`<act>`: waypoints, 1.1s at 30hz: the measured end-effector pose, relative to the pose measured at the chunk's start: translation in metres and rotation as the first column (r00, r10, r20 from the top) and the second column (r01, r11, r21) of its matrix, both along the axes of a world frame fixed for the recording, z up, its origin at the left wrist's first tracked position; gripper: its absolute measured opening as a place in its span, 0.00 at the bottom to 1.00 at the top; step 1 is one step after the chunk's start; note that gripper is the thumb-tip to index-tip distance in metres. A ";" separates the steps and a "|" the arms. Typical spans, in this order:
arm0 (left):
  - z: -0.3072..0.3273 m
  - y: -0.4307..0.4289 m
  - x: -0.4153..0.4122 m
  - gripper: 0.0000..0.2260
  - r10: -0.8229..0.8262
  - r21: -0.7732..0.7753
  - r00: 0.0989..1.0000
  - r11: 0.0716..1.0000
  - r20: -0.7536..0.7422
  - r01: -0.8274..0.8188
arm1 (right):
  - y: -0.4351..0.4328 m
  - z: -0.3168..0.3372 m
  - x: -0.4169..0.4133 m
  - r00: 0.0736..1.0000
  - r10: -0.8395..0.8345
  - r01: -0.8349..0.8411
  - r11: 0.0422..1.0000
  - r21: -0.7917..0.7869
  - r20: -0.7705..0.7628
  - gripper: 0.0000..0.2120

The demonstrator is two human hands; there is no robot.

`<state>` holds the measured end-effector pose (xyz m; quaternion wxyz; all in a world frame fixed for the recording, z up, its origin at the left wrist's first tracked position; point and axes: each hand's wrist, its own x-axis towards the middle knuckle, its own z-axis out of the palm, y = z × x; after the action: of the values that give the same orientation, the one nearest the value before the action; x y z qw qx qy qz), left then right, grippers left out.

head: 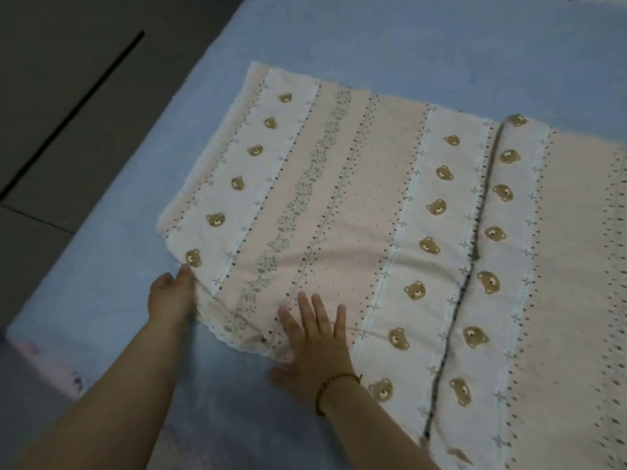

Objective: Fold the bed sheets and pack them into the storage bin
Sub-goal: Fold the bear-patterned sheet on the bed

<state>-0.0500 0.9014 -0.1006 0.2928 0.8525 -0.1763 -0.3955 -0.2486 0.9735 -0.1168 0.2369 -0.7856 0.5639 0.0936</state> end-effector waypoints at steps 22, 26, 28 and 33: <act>0.013 -0.066 0.055 0.12 -0.094 -0.099 0.993 0.991 -0.073 0.087 | -0.008 -0.027 0.056 0.939 -0.036 0.207 0.853 -0.480 0.342 0.16; 0.028 -0.059 0.073 0.10 -0.115 -0.142 0.993 0.983 0.042 0.119 | -0.007 -0.028 0.060 0.934 0.013 0.183 0.842 -0.508 0.357 0.07; 0.030 -0.052 0.080 0.10 -0.061 -0.195 0.998 0.979 -0.034 0.053 | -0.002 -0.023 0.058 0.860 0.040 0.265 0.817 -0.513 0.508 0.16; 0.023 -0.048 0.070 0.12 0.017 -0.227 0.689 0.938 -0.725 -0.262 | 0.006 -0.011 0.059 0.799 0.021 0.299 0.853 -0.428 0.601 0.14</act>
<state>0.0200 0.8536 -0.0774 0.4988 0.5858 -0.0433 -0.6374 -0.1897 0.9794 -0.1277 0.1922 -0.7639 0.5257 -0.3211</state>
